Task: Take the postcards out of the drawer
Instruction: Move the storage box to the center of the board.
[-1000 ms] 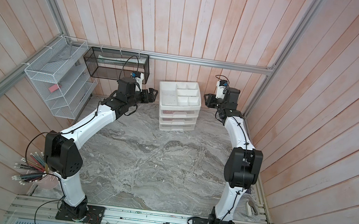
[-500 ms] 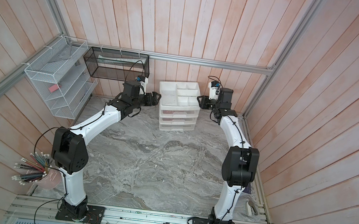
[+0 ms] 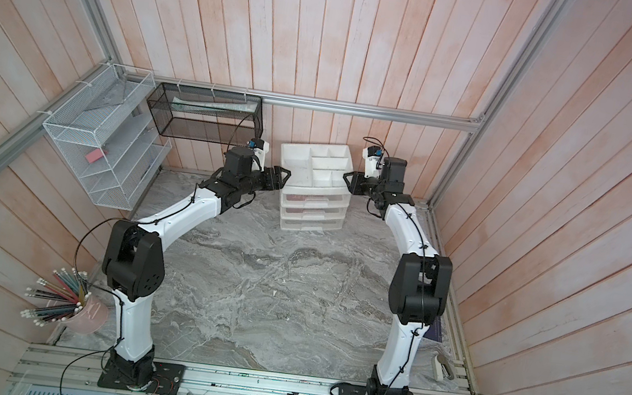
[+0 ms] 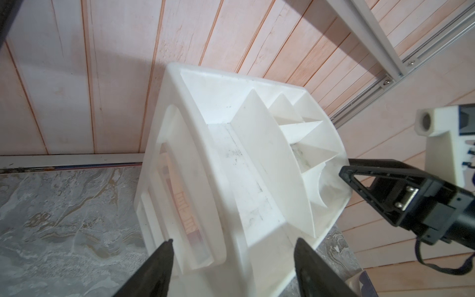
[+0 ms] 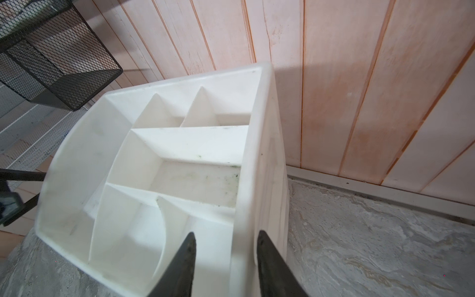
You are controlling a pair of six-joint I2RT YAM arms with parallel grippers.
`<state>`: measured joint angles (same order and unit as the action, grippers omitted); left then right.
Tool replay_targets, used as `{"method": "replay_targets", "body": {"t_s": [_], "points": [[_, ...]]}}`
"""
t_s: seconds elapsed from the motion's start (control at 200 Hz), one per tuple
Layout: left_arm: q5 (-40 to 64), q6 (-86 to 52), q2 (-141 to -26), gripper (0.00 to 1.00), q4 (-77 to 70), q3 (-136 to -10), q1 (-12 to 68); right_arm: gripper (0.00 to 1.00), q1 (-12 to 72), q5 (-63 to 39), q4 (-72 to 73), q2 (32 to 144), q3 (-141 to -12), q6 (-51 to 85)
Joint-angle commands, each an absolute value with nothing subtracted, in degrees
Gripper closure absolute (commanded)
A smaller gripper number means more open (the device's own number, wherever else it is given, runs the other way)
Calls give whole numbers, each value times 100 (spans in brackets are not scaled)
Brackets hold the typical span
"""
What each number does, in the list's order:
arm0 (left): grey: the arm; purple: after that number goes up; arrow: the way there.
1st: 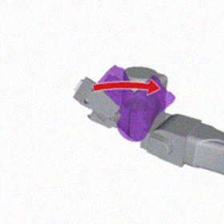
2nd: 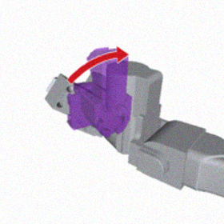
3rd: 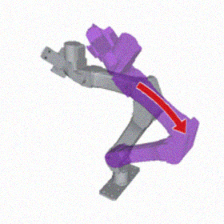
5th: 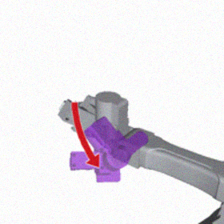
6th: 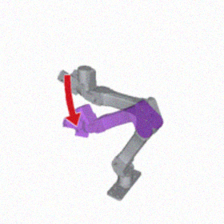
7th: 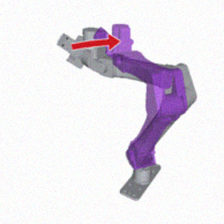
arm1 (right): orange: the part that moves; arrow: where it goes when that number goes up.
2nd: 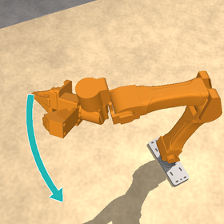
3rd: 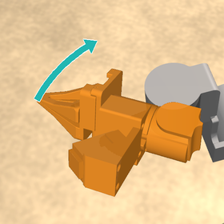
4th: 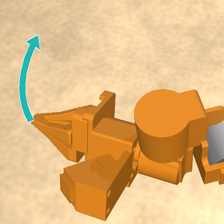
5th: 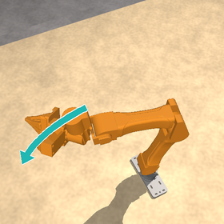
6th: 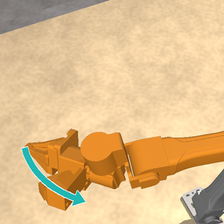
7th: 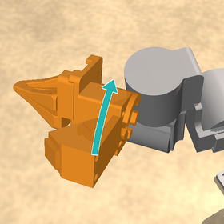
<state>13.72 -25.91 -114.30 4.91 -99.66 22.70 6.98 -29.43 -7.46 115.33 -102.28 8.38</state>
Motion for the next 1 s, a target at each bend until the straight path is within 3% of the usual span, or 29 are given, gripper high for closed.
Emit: {"method": "replay_targets", "body": {"t_s": [0.0,0.195,0.61,0.995], "points": [[1604,-2616,-11570,28,224,-10132,2320,64,747,-3281,-659,11689,-10397,890],[1805,-2669,-11585,38,142,-10133,2346,65,850,-3480,-679,11682,-10384,854],[1788,-2521,-11231,48,652,-9970,2642,66,1346,-3498,-855,11336,-10033,563],[1323,-2852,-9977,57,488,-8396,2938,65,1649,-3497,-455,10513,-8756,672]]}}
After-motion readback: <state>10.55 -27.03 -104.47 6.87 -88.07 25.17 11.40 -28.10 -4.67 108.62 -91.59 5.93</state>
